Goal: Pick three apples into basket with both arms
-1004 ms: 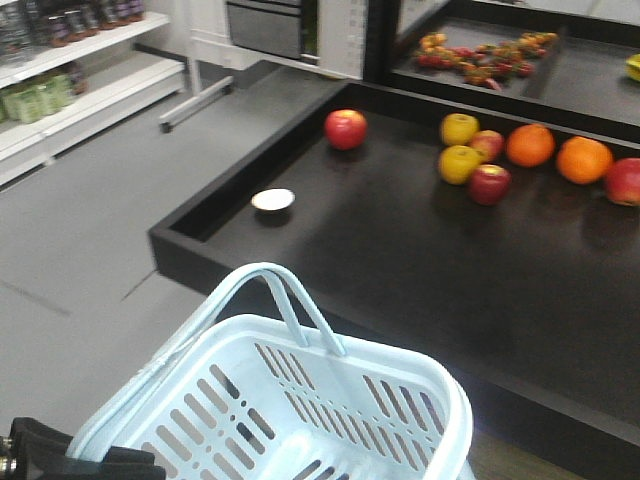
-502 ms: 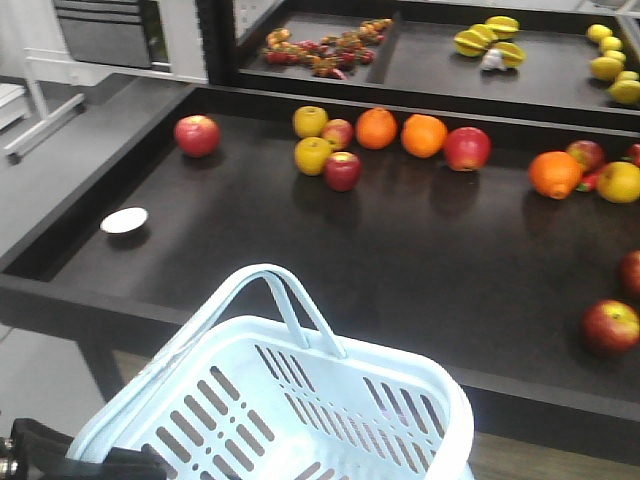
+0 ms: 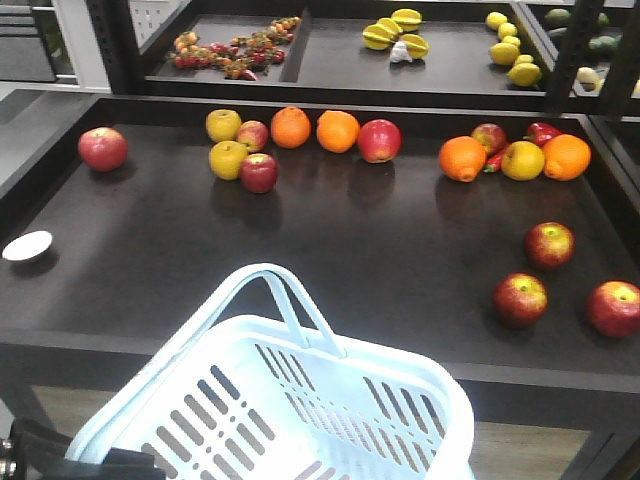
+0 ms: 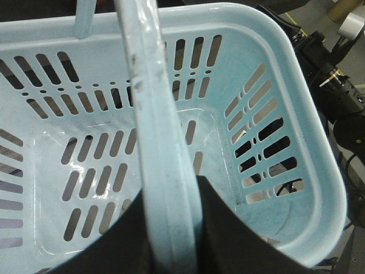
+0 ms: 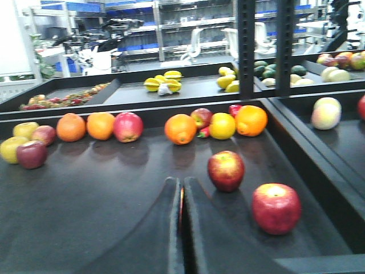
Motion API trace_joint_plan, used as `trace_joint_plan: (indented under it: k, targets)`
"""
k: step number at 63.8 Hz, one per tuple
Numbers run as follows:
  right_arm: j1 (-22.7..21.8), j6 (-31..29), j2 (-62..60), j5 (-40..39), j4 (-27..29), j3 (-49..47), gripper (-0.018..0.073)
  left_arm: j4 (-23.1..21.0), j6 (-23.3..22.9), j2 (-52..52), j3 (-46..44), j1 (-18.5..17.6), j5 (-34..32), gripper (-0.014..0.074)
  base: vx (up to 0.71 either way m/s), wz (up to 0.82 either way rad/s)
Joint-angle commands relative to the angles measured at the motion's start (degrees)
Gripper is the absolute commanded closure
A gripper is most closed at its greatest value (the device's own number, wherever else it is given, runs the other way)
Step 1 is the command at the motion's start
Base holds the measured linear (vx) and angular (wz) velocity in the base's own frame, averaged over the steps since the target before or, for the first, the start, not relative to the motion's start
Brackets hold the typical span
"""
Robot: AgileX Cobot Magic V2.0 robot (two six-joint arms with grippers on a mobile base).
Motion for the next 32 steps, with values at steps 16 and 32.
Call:
trace_joint_plan:
  k: [16, 32]
  targets:
    - [-0.3, -0.4, -0.6, -4.3, -0.2, 0.8, 0.0564, -4.2, 0.1, 0.0, -1.5, -0.4, -2.7, 0.0603, 0.05, -0.15]
    - [-0.3, -0.4, -0.6, -4.3, -0.2, 0.8, 0.0564, -4.2, 0.1, 0.0, -1.5, -0.4, -2.7, 0.0603, 0.06, -0.05]
